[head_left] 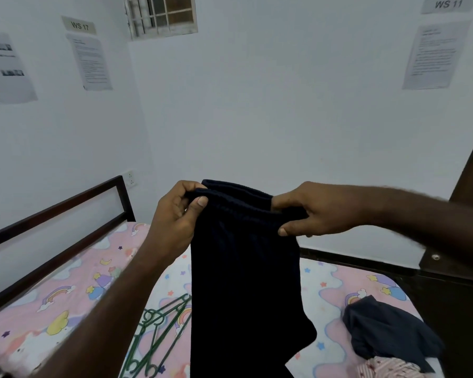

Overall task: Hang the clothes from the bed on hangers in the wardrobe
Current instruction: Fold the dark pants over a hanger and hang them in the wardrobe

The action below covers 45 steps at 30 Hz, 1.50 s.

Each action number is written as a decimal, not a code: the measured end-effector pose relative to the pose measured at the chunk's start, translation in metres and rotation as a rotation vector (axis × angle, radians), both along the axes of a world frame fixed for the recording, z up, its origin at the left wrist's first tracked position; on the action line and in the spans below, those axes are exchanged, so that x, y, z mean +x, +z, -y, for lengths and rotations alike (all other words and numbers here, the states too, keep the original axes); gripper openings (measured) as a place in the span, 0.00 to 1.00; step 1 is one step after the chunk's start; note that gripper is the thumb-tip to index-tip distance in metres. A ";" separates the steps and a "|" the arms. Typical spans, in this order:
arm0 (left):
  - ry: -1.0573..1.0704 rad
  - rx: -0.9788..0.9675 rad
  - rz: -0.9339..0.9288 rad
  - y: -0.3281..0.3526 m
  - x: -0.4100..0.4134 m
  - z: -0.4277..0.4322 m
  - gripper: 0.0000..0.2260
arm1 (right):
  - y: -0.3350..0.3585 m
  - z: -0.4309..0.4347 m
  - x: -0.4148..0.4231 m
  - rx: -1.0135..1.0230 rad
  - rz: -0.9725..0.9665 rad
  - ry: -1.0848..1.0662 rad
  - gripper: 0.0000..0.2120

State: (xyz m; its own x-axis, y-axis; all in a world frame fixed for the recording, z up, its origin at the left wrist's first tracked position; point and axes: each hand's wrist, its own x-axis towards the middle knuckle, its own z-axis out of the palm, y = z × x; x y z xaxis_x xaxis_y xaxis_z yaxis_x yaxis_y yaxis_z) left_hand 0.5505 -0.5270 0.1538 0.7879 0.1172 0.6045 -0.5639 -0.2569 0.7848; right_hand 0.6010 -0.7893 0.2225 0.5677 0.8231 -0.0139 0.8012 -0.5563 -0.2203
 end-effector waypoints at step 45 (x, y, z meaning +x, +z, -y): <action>0.121 0.116 -0.114 0.145 0.172 0.066 0.18 | 0.110 0.054 0.138 0.769 0.005 -0.477 0.11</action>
State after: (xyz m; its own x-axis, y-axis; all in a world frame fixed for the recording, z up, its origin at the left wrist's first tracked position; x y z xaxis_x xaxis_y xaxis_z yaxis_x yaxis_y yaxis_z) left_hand 0.7230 -0.5935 0.2989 0.8366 0.1502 0.5268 -0.4324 -0.4094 0.8034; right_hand 0.7391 -0.8435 0.3322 0.8493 0.2815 0.4465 0.5255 -0.5303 -0.6653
